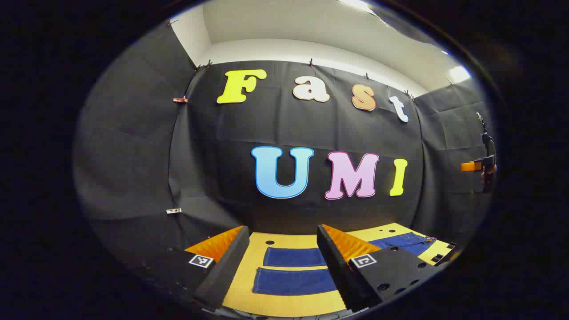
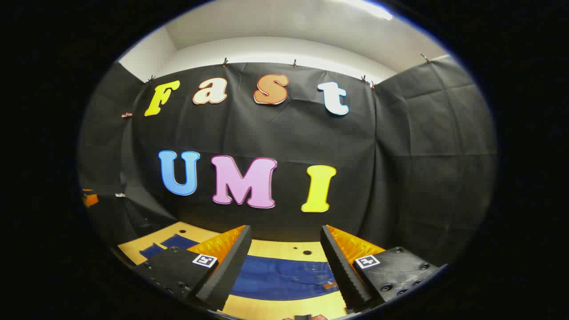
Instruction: Grasp the waist and the cuffs of the jeans and fold them to make the two legs overlap; first hold the waist and fold one-third of the jeans toward the cuffs, then hold the cuffs and fold the remaining one-third in the same direction to finish folding.
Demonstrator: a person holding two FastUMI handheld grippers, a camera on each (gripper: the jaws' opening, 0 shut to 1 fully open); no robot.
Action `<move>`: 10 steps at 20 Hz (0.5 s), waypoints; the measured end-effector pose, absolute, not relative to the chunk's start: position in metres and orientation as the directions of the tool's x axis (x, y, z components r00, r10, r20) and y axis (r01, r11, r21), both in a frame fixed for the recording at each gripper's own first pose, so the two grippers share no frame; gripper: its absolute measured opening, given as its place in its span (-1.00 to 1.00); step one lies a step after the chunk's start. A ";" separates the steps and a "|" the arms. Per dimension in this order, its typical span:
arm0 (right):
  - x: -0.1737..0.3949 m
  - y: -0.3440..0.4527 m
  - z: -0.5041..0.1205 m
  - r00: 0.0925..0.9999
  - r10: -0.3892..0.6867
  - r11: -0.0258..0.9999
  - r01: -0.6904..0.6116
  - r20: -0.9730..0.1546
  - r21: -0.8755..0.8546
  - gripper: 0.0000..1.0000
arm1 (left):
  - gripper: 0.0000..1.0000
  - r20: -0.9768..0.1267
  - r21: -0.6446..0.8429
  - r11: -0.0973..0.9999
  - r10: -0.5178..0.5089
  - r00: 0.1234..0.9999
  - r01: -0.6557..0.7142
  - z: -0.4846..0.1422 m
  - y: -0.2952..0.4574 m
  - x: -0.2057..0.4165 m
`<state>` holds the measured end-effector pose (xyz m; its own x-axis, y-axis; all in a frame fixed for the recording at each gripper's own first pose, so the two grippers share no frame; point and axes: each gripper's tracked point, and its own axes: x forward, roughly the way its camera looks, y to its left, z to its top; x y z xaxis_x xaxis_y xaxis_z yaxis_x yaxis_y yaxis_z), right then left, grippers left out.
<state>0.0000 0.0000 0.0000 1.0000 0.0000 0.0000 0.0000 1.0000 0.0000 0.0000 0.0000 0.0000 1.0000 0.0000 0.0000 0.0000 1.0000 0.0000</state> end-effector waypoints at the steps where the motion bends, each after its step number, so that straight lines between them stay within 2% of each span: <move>1: -0.004 -0.009 0.002 1.000 -0.015 1.000 0.015 0.002 -0.014 0.87 | 0.92 0.004 -0.025 1.000 -0.009 1.000 0.009 0.000 -0.001 0.000; 4: -0.015 -0.002 -0.012 1.000 -0.012 0.997 0.014 -0.028 0.081 0.96 | 0.93 0.006 -0.068 0.998 -0.008 1.000 0.009 -0.010 0.000 -0.001; 5: -0.019 0.001 -0.021 0.999 -0.013 0.994 0.017 -0.040 0.108 0.89 | 0.93 0.004 -0.058 0.998 -0.006 1.000 0.007 -0.012 -0.001 -0.002; 10: -0.030 -0.010 -0.028 0.998 -0.052 0.995 0.056 -0.044 0.089 0.89 | 0.92 0.019 -0.001 0.998 -0.062 0.998 0.062 -0.004 -0.024 -0.001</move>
<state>-0.0303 -0.0100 -0.0275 0.9977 -0.0520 -0.0437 0.0557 0.9945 0.0887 -0.0008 -0.0237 -0.0043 0.9979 -0.0616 0.0195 0.0616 0.9981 -0.0009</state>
